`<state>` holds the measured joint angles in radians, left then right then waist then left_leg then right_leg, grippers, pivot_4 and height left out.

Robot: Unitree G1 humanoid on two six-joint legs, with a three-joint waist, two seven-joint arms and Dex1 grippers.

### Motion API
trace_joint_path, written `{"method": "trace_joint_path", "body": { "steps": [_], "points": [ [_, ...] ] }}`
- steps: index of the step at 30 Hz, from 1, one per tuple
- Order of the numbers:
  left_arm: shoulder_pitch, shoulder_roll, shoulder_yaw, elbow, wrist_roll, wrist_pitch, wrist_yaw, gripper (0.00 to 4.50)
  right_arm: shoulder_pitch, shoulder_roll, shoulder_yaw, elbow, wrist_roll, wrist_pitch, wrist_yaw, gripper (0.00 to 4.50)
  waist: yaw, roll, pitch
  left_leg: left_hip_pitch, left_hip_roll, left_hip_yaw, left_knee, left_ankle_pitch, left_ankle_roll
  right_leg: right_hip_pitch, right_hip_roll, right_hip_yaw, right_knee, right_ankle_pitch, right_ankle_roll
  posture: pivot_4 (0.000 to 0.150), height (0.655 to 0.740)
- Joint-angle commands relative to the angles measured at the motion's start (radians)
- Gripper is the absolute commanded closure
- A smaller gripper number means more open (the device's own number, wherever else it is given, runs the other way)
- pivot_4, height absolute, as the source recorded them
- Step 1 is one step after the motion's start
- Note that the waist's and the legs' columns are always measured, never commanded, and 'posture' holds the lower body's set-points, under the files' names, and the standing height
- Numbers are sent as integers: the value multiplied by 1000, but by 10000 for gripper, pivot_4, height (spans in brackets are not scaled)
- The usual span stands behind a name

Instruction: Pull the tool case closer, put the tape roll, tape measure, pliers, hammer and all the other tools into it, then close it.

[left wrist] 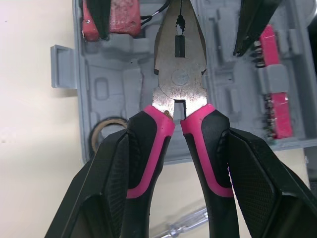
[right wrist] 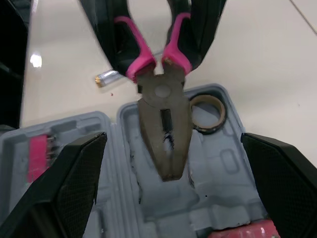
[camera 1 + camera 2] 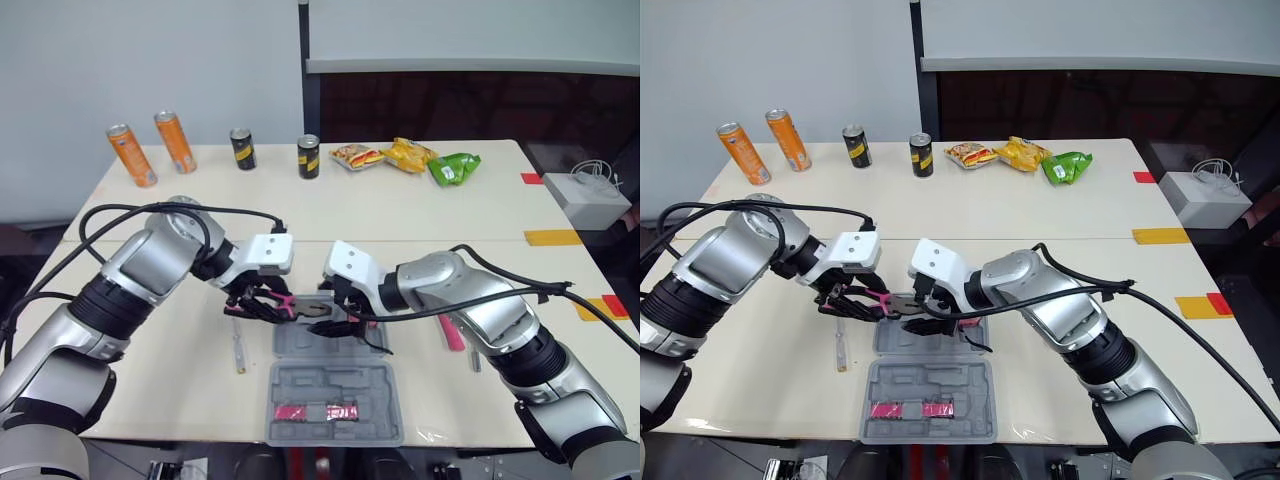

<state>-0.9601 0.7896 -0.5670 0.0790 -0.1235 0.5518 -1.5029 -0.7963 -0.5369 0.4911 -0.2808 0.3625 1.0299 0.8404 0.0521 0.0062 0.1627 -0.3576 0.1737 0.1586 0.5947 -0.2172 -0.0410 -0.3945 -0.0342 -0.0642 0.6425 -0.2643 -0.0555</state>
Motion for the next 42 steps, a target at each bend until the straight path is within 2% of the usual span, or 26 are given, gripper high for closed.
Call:
{"method": "trace_joint_path", "body": {
  "steps": [1, 5, 12, 19, 21, 24, 25, 28, 31, 33, 34, 38, 42],
  "points": [
    [-19, -5, 16, -15, 17, -20, -34, 21143, -29, 25, -6, 3, -3, 17, -4, 0, 0, 0, 0, 0, 0, 0, 0, 0, 0, 0, 0, 0, 0, 0, 0, 1500, 7400],
    [-12, -13, 20, -24, 22, -29, -27, 21143, -35, 44, -6, 7, 4, 43, -3, 11133, 1, 0, 0, -1, 0, -1, 0, 0, -1, 0, 0, -1, 0, 1, 1, 1500, 7400],
    [0, -29, 33, -38, 17, -24, -15, 21143, -28, 40, 1, -12, 5, 60, 1, 35025, 1, 0, 0, -1, 0, -2, 1, 0, -3, 0, 0, -1, 1, 1, 2, 1500, 7400],
    [70, -75, 95, -62, -16, -4, 56, 21144, -1, -5, -1, -50, 3, 63, 7, 35304, 2, 0, 0, -2, 0, -3, 1, -1, -4, 0, 0, -2, 1, 2, 2, 1500, 7400],
    [109, -102, 134, -69, -30, -6, 106, 10604, 14, -27, -9, -66, 6, 63, 11, 35304, 3, 0, 0, -2, 0, -3, 1, -1, -4, 0, 0, -2, 1, 2, 2, 1500, 7400],
    [185, -140, 215, -126, -103, 49, 157, 1245, 44, -82, -22, -99, 13, 62, 28, 35304, 4, -1, 0, -4, 0, -5, 3, -1, -5, 0, 0, -4, 1, 2, 2, 1500, 7400],
    [207, -154, 242, -149, -127, 73, 181, 0, 55, -101, -28, -111, 17, 62, 34, 35304, 5, -1, 0, -4, 0, -5, 3, -1, -5, 0, 0, -4, 1, 2, 2, 1500, 7400],
    [330, -176, 365, -233, -227, 101, 239, 0, 90, -188, -43, -158, 31, 60, 73, 35304, 4, 0, 0, -4, 0, -6, 3, -1, -4, 0, 0, -4, 1, 2, 2, 1500, 7400],
    [480, -151, 471, -329, -302, 105, 263, 0, 117, -272, -56, -196, 40, 51, 116, 35304, -1, 0, 0, -4, 0, -6, 3, -1, -5, 0, 0, -5, 1, 2, 2, 1500, 7400],
    [570, -184, 568, -374, -380, 87, 301, 0, 127, -310, -59, -209, 40, 42, 136, 35304, -2, 0, 1, -4, 1, -6, 3, -1, -5, 0, 0, -5, 1, 2, 2, 1500, 7400],
    [611, -198, 615, -388, -429, 76, 299, 0, 131, -327, -58, -214, 39, 36, 146, 35304, -1, 0, 1, -4, 1, -7, 3, -1, -5, 0, 0, -5, 1, 2, 2, 1500, 7400],
    [771, -164, 762, -417, -492, -14, 264, 0, 150, -387, -63, -225, 31, 9, 184, 35304, 0, -1, 1, -3, 1, -6, 4, 1, -3, 1, 0, -5, 1, 4, -1, 1500, 7400],
    [910, -88, 924, -384, -644, 24, 159, 0, 145, -410, -58, -209, 18, -10, 207, 35304, -2, -1, 1, -2, 2, -5, 3, 2, 1, 1, 0, -5, 0, 4, -4, 1500, 7400]
  ]
}}
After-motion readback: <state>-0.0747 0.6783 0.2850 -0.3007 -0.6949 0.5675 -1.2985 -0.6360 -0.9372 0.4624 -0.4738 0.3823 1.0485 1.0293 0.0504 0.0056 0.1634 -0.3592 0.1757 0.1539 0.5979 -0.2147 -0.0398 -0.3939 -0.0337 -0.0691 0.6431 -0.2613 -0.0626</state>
